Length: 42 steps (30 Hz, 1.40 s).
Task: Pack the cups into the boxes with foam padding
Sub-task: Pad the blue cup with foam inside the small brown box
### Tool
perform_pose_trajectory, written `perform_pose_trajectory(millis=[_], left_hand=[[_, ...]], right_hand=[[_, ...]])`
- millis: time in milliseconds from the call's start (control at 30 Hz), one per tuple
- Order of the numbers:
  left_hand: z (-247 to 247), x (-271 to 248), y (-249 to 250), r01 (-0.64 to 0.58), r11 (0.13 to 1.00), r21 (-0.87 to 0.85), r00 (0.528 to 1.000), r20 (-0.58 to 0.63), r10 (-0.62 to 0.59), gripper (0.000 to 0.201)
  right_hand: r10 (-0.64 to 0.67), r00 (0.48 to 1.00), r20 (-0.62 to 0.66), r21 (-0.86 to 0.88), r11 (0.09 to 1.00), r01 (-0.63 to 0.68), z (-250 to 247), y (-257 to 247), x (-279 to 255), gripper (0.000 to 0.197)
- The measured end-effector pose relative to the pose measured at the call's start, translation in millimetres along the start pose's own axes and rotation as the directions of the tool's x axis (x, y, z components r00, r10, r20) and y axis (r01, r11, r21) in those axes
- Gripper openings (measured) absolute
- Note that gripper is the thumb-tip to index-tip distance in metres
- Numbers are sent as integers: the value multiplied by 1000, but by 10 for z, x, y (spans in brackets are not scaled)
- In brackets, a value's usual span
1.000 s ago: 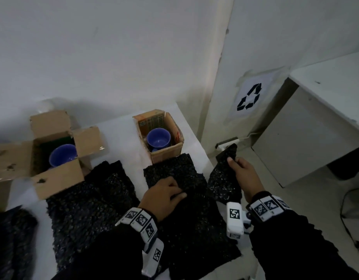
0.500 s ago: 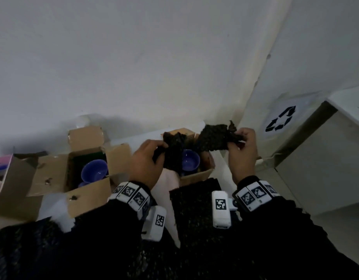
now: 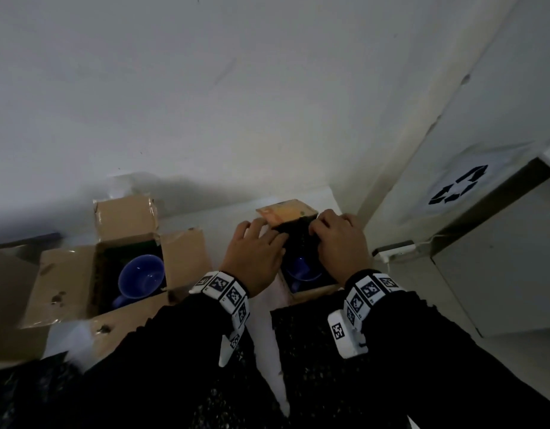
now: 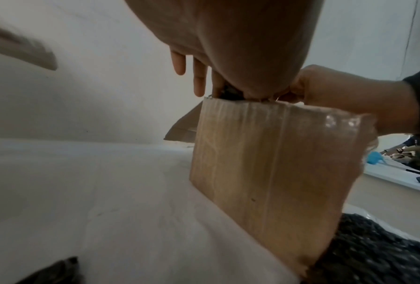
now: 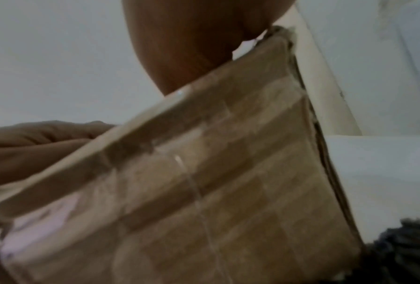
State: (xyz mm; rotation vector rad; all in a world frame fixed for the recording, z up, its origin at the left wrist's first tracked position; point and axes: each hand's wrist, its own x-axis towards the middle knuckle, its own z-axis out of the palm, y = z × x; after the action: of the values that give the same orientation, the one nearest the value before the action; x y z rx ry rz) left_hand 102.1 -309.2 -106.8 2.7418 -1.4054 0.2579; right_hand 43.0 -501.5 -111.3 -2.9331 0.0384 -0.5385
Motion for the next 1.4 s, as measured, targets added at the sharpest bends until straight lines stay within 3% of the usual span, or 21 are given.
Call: perform_pose_trajectory(millis=[100, 267, 367, 467, 567, 667, 767, 833, 867, 1000, 1067, 1233, 1400], left_hand=[[3, 63, -22, 7, 1000, 13, 999, 46, -7, 44], [-19, 90, 37, 47, 998, 36, 994, 95, -50, 40], [-70, 199, 44, 99, 993, 67, 993, 51, -102, 24], [-101, 262, 19, 138, 986, 95, 990, -16, -137, 9], [-64, 229, 32, 169, 982, 84, 984, -73, -163, 12], [-40, 203, 78, 168, 980, 107, 984, -71, -161, 9], [-40, 218, 78, 151, 975, 163, 987, 26, -157, 8], [-40, 209, 64, 131, 976, 177, 988, 60, -143, 19], [-39, 193, 57, 120, 978, 172, 989, 62, -132, 25], [-10, 111, 45, 95, 989, 110, 995, 22, -98, 30], [9, 96, 48, 103, 992, 78, 994, 18, -105, 38], [31, 125, 28, 112, 991, 74, 991, 62, -117, 37], [85, 138, 26, 110, 993, 48, 993, 39, -112, 45]], right_hand=[[-50, 998, 38, -100, 994, 53, -12, -3, -1, 18], [-67, 981, 182, -132, 987, 92, -19, -17, -79, 51], [-15, 976, 216, -144, 989, 47, 14, 18, -33, 38], [3, 991, 132, -126, 992, 14, 21, 17, -7, 21], [80, 997, 0, -87, 993, -80, -10, 25, 11, 23], [108, 993, -37, -145, 983, -112, -26, 33, 43, 19], [101, 995, 25, -216, 972, -93, -21, 3, 68, 16], [107, 992, 64, -206, 974, -92, -26, -22, 48, 12], [110, 990, 84, -194, 977, -92, -28, -24, 25, 9], [85, 961, 264, -210, 977, -28, -51, 23, -29, 36], [107, 943, 316, -250, 968, -26, -33, 19, 4, 28], [178, 961, 213, -174, 974, -142, 53, 6, 52, 8], [155, 988, 26, -158, 976, -149, 96, -10, 62, 35]])
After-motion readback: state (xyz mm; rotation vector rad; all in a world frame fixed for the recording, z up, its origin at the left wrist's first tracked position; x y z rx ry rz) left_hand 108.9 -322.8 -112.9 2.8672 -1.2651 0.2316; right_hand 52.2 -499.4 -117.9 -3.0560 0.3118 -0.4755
